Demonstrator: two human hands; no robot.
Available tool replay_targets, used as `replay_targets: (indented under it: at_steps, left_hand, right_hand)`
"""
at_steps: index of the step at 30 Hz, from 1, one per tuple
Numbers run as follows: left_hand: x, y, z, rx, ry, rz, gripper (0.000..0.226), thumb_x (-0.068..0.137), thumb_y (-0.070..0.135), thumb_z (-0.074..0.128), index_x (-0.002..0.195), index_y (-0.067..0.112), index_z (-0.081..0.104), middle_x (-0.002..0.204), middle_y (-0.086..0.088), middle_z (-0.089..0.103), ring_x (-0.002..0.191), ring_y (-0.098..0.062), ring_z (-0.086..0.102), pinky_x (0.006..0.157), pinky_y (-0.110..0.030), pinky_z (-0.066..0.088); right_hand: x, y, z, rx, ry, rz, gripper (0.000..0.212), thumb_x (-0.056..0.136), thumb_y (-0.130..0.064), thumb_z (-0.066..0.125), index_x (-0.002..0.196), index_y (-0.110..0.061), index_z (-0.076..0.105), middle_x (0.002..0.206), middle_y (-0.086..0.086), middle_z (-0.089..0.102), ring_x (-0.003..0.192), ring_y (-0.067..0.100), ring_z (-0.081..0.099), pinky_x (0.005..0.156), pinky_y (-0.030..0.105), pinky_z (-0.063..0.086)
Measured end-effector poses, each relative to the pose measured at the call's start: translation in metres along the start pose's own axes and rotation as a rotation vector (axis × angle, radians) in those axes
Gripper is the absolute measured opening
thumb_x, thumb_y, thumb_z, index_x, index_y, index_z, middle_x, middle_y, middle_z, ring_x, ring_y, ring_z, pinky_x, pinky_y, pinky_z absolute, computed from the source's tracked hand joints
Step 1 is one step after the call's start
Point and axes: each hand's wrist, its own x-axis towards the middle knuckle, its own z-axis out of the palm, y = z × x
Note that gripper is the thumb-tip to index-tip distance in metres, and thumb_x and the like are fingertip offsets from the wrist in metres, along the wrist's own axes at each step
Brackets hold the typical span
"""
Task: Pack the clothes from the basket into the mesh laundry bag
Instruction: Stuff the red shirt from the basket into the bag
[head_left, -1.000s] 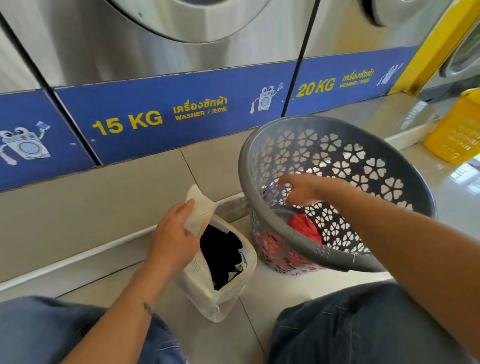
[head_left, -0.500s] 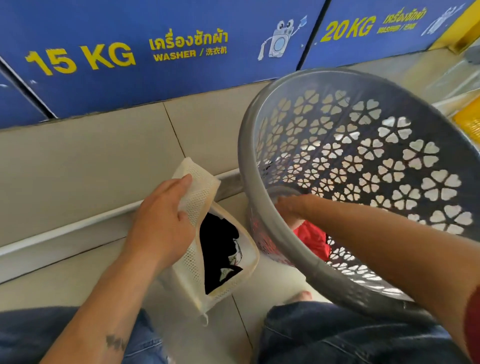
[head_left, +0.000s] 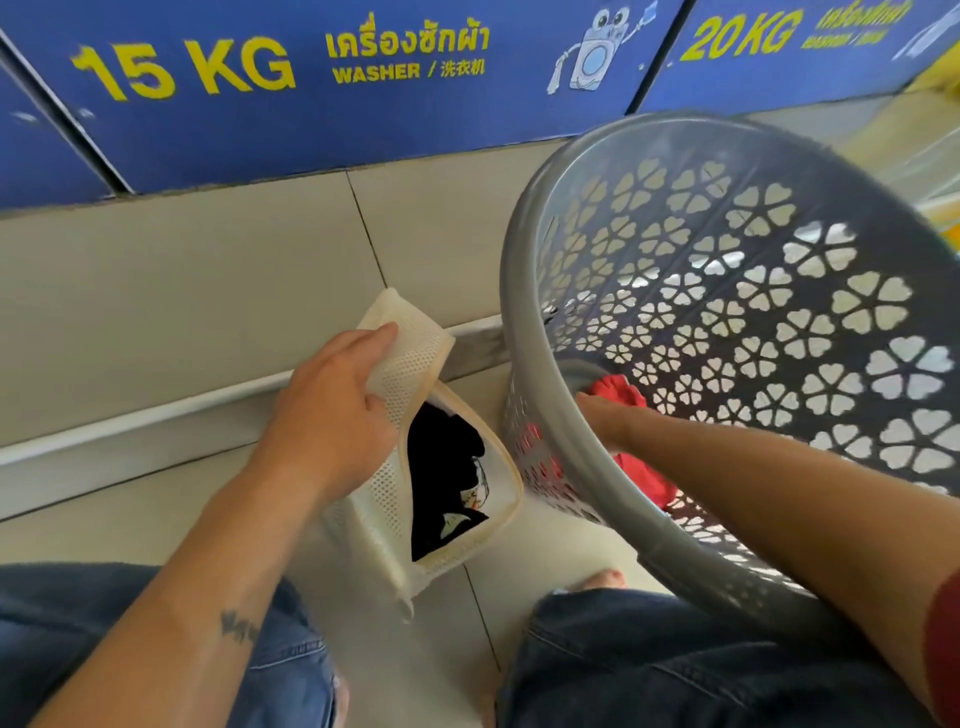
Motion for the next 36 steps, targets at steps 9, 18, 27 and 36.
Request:
replay_targets:
  at_steps: [9,18,27,36]
  left_hand:
    - [-0.012,-0.003,-0.008,-0.015,-0.005,-0.018,0.064,0.09,0.003,0.043,0.147,0.032,0.039,0.153,0.014,0.033,0.141,-0.015,0.028,0.113,-0.03,0.025]
    - [-0.049,-0.001,-0.024,-0.047,0.036,0.044,0.06,0.089,-0.002,0.043,0.14,0.029,0.051,0.146,-0.005,0.046,0.131,-0.027,0.043,0.107,-0.038,0.039]
    - [-0.064,-0.009,-0.039,-0.109,0.118,0.03,0.057,0.087,-0.002,0.046,0.132,0.028,0.06,0.137,-0.006,0.056,0.116,-0.029,0.055,0.092,-0.033,0.046]
    - [-0.074,-0.033,-0.052,-0.164,0.122,0.002,0.054,0.087,-0.004,0.047,0.128,0.027,0.063,0.135,-0.007,0.058,0.118,-0.026,0.056,0.094,-0.028,0.045]
  right_hand:
    - [-0.072,0.011,-0.055,0.245,0.306,0.048,0.043,0.075,-0.008,0.059,0.115,-0.024,0.062,0.104,0.0,0.069,0.099,0.023,0.065,0.083,0.034,0.055]
    - [-0.176,-0.025,-0.074,0.63,0.767,-0.026,0.025,0.063,-0.012,0.064,0.078,-0.032,0.064,0.079,0.0,0.072,0.081,0.023,0.07,0.076,0.044,0.059]
    - [-0.247,-0.106,-0.092,0.344,1.104,0.007,0.027,0.061,-0.018,0.06,0.087,-0.023,0.052,0.079,-0.001,0.059,0.073,0.027,0.059,0.064,0.036,0.047]
    - [-0.22,-0.151,-0.061,0.004,0.621,-0.003,0.094,0.073,-0.047,0.068,0.153,-0.037,0.019,0.139,0.009,0.038,0.132,0.036,0.036,0.108,0.055,0.038]
